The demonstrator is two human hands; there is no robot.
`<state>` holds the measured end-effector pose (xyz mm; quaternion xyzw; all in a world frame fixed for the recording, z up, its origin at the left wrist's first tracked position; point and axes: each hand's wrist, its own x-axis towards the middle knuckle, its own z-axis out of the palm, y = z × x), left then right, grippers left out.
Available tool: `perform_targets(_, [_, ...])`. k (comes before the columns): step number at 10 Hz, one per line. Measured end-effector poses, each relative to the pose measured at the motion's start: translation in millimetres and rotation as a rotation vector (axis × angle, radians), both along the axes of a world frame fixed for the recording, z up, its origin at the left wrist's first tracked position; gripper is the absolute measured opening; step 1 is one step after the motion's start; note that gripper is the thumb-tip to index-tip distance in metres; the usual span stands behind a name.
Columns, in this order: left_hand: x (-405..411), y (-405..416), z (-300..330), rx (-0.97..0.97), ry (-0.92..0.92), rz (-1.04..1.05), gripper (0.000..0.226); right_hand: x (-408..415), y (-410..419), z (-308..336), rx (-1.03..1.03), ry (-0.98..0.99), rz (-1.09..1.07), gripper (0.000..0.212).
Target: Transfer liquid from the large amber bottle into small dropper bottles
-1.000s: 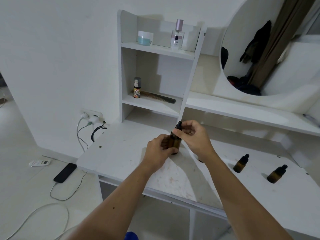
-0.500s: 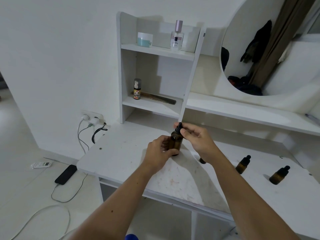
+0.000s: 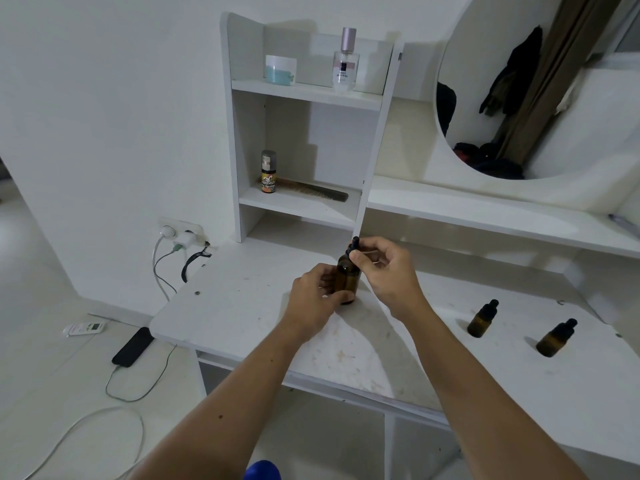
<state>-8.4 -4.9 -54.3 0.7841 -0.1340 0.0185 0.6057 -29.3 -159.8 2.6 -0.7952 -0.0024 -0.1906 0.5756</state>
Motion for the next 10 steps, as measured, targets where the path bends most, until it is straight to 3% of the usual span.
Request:
perform_targets(3, [-0.6,0.9,0.9,-0.001,0.004,-0.005,0.051,-0.7,7.8,-3.3,-0.043,-0.021,-0.092,0.014])
perform_targets(6, [-1.5,1.8,1.7,-0.013,0.014,-0.012,0.051,-9.7,7.7,-2.3,0.034,-0.032,-0.053,0.019])
perform_targets(10, [-15.0,0.8,2.8,0.089,0.005,0.02,0.069,-56.6,2.7,-0.5,-0.15,-0.033,-0.108,0.051])
